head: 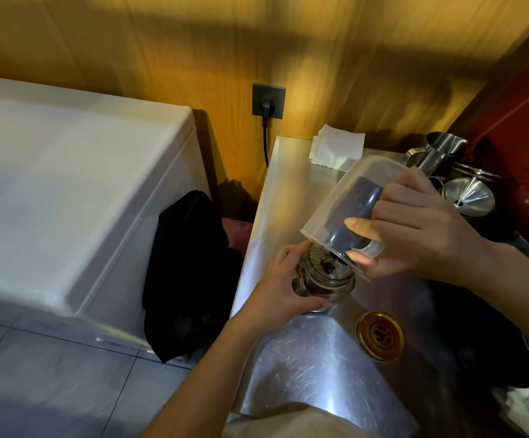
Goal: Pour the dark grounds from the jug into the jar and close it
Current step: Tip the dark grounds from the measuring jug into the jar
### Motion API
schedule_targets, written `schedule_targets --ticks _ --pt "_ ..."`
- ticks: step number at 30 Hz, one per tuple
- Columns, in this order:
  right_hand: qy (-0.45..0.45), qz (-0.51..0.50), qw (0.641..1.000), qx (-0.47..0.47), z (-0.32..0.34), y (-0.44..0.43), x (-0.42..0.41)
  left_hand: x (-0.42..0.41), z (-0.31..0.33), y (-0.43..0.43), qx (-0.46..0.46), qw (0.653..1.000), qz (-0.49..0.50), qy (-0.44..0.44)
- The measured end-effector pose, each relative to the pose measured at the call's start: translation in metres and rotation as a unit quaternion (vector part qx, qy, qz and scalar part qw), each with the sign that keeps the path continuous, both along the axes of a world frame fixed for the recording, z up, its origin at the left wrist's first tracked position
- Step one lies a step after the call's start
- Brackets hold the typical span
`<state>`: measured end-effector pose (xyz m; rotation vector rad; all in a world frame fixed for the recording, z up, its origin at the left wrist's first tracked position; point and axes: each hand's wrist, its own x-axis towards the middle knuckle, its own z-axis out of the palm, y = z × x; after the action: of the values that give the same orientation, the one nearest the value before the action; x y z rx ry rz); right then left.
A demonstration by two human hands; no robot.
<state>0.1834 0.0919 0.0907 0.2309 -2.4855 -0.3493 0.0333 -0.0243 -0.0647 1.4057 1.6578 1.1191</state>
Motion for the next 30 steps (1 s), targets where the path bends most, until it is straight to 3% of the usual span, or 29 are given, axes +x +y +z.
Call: schedule_targets --ticks 30 --pt "0.022 -0.020 0.999 -0.041 -0.0042 -0.0011 -0.0027 -0.0040 -0.0018 0.0011 0.006 1.000 -0.011 0.004"
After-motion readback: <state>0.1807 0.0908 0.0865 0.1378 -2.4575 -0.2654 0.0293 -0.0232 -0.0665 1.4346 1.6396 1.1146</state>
